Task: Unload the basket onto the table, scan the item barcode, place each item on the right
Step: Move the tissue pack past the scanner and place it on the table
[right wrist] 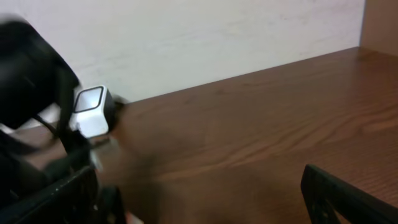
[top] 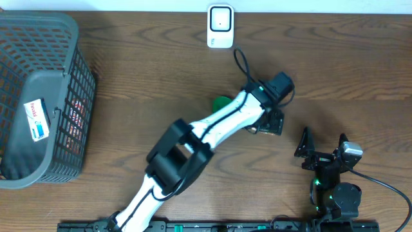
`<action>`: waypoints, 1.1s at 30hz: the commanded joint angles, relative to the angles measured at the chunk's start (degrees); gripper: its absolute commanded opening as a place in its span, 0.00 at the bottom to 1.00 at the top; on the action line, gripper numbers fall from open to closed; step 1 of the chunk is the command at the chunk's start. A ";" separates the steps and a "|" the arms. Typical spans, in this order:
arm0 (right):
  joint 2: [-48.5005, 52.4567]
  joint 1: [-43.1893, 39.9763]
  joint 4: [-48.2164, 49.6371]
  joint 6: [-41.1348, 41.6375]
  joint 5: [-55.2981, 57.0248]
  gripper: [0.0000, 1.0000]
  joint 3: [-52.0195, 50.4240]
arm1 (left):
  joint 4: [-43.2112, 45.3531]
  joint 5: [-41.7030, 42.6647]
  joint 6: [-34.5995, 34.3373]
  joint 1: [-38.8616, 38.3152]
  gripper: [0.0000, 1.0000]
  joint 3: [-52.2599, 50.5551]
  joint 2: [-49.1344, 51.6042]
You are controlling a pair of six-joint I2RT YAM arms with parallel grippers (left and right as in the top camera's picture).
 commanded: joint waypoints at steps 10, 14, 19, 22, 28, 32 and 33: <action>-0.35 -0.68 -0.22 -0.76 -0.09 0.99 -0.07 | -8.87 -12.87 20.52 4.24 0.99 15.58 -15.96; -0.35 -0.68 -0.22 -0.76 -0.09 0.99 -0.07 | -9.79 -12.87 25.83 8.37 1.00 23.37 -27.82; -0.35 -0.68 -0.22 -0.76 -0.09 0.99 -0.07 | -11.65 -19.32 26.03 22.97 1.00 24.98 -42.88; -0.35 -0.68 -0.22 -0.74 -0.09 0.99 -0.07 | -15.41 -21.14 20.17 37.90 1.00 24.96 -46.90; -0.35 -0.68 -0.22 -0.76 -0.09 0.99 -0.07 | -27.74 -18.99 5.51 71.19 1.00 23.76 -44.44; -0.35 -0.68 -0.22 -0.76 -0.09 0.99 -0.07 | -30.34 -16.81 7.04 78.36 1.00 21.79 -38.49; -0.35 -0.68 -0.22 -0.76 -0.09 0.99 -0.07 | -30.53 -16.85 8.52 79.08 1.00 21.31 -36.85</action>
